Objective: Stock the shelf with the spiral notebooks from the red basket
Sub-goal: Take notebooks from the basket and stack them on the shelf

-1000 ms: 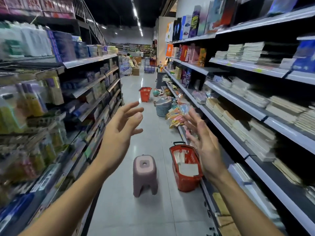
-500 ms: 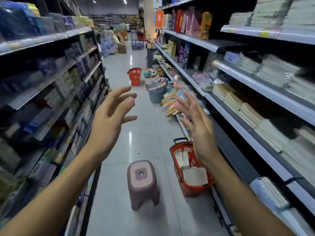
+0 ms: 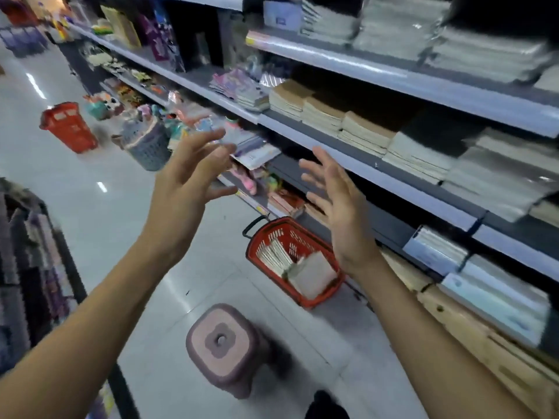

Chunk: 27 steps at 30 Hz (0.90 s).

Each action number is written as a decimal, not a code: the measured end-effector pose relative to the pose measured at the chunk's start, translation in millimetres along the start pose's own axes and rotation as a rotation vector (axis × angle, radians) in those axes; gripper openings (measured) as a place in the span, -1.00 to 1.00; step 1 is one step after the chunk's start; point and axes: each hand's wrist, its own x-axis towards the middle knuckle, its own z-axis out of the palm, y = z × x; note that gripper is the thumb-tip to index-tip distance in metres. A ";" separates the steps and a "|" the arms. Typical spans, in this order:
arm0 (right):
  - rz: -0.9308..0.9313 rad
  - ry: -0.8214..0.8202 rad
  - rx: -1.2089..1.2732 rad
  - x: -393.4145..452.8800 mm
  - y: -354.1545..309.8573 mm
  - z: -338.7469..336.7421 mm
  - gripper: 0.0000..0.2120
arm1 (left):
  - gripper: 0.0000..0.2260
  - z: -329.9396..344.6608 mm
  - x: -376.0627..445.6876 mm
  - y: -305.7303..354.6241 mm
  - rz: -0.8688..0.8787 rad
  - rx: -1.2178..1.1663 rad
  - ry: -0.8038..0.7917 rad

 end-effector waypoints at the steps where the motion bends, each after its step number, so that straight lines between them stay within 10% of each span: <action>1: 0.005 0.043 -0.014 10.0 6.6 -5.3 -0.51 | -0.69 8.9 18.7 -8.6 -0.004 0.002 -0.044; 18: 0.174 0.480 -0.003 128.1 133.8 -128.1 -0.54 | -0.65 188.3 196.7 -155.1 -0.145 -0.068 -0.495; 27: 0.290 0.631 -0.035 146.3 291.4 -114.8 -0.54 | -0.63 210.7 222.0 -335.2 -0.303 -0.089 -0.637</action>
